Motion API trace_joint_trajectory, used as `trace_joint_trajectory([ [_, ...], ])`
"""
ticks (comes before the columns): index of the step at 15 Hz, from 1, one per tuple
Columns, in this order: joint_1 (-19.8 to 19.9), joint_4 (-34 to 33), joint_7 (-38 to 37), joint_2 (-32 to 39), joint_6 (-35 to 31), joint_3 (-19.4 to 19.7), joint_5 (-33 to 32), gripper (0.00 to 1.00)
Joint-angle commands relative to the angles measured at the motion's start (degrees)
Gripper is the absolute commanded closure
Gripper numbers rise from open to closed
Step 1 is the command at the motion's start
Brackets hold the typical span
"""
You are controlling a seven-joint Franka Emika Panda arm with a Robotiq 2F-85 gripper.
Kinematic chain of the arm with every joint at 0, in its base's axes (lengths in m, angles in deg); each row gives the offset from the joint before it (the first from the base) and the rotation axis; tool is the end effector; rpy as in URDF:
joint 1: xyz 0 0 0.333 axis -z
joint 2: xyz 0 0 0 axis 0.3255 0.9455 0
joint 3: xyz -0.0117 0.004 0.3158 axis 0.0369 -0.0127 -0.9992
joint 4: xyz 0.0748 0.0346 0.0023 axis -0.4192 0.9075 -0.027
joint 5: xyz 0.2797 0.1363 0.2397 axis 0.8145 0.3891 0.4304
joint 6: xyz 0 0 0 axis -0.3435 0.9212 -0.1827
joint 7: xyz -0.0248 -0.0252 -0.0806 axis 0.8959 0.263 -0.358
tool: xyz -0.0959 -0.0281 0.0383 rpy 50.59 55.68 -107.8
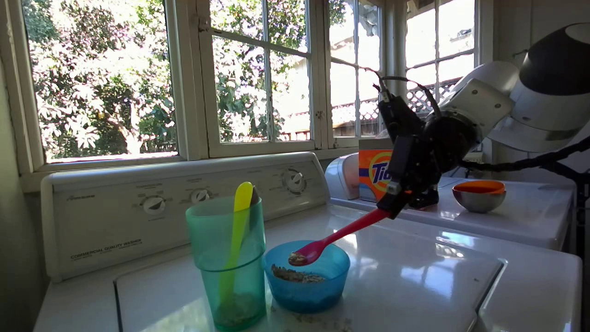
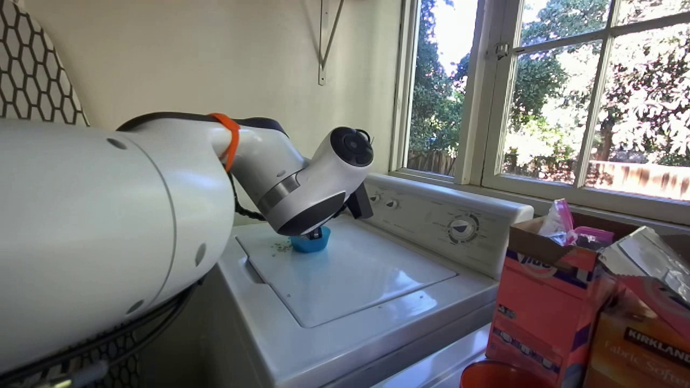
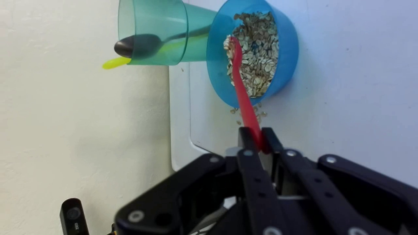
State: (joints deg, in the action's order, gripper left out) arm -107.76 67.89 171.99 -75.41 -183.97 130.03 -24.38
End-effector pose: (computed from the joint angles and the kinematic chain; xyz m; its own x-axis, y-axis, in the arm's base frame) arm 0.5091 -0.0117 0.3621 -0.9847 0.1254 -0.1207 -0.0267 0.5765 0.8167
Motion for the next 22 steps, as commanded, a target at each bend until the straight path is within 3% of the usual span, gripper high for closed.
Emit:
trace_joint_trajectory([
  [1,0.64,-0.15,2.02,-2.15,1.03,-0.60,-0.14,0.97],
  [22,-2.39,-3.91,2.08,-1.06,3.66,-9.69,0.46,0.97],
])
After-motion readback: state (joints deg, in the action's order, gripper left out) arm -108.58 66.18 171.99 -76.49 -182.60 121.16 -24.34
